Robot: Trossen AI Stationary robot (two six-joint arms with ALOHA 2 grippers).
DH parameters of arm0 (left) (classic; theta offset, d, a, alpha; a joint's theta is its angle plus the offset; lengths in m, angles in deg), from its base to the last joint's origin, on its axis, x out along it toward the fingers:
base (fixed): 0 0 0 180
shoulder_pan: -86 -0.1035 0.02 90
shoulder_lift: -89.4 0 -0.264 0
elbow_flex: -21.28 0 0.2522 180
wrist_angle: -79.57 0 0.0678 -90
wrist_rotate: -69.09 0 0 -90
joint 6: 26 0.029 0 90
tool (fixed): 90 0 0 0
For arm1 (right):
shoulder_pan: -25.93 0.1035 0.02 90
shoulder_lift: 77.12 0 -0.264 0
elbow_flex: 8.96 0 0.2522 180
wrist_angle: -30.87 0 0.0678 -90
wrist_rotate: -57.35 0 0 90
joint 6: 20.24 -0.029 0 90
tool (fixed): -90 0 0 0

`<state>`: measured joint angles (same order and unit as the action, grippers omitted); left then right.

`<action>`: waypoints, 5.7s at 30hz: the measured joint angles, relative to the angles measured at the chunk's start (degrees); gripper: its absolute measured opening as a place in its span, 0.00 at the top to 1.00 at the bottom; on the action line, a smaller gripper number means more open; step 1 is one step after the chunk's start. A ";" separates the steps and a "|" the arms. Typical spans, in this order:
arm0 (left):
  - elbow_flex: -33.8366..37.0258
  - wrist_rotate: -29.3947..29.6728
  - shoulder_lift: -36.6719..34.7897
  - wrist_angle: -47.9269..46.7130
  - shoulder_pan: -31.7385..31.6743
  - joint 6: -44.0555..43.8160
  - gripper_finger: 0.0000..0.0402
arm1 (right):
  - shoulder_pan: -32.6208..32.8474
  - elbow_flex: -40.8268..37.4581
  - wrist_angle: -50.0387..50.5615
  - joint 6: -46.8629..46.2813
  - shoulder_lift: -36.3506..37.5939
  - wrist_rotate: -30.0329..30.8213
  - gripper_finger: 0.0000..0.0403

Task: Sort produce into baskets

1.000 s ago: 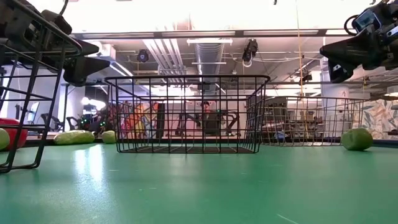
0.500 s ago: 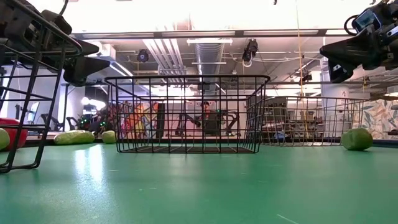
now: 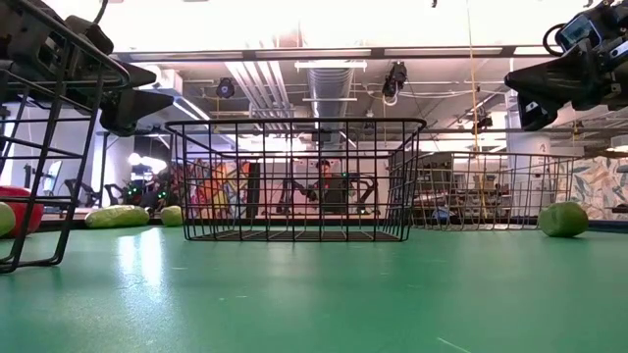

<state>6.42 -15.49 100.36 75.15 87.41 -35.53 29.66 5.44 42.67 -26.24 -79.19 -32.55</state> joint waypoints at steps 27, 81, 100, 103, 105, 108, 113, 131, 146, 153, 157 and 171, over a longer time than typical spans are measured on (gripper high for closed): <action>0.00 0.01 0.00 0.01 -0.02 0.01 0.42 | 0.04 -0.01 -0.76 -26.92 -0.17 0.23 0.97; 0.02 -0.01 0.26 0.03 -0.02 0.00 0.42 | 61.42 64.61 52.41 -66.64 -91.81 14.26 0.14; 0.02 -0.01 0.26 0.03 0.00 0.01 0.42 | 55.24 64.59 49.00 -55.15 -97.40 3.53 0.40; 0.02 -0.01 0.26 0.01 0.00 0.01 0.42 | 54.99 65.06 49.95 -53.01 -96.32 5.70 0.50; 0.02 0.00 0.26 0.02 -0.01 0.01 0.42 | 54.64 66.27 51.74 -52.04 -94.55 8.55 0.55; 0.02 0.01 0.26 0.03 -0.01 0.01 0.42 | 53.40 68.52 57.04 -50.14 -90.56 12.96 0.59; 0.02 0.01 0.29 0.03 -0.01 0.00 0.42 | 48.46 73.41 75.92 -50.45 -81.80 28.05 0.56; 0.02 0.01 0.31 0.01 0.00 -0.01 0.42 | -33.61 74.32 74.70 7.58 -66.90 15.67 0.58; 0.02 0.00 0.31 0.02 0.00 0.01 0.42 | -52.48 74.32 69.60 24.69 -89.01 3.89 0.58; 0.02 0.01 0.33 0.03 0.00 0.00 0.42 | -52.52 74.32 68.31 28.10 -95.12 -0.10 0.58; 0.02 0.01 0.33 0.01 0.00 -0.01 0.42 | -53.11 74.32 66.04 26.02 -97.59 0.72 0.56; 0.02 0.00 0.33 0.05 0.00 0.00 0.42 | -53.39 74.34 66.31 26.82 -100.93 8.97 0.38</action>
<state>6.44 -15.49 100.69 75.20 87.41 -35.53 -23.74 79.78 108.98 0.58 -180.11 -23.58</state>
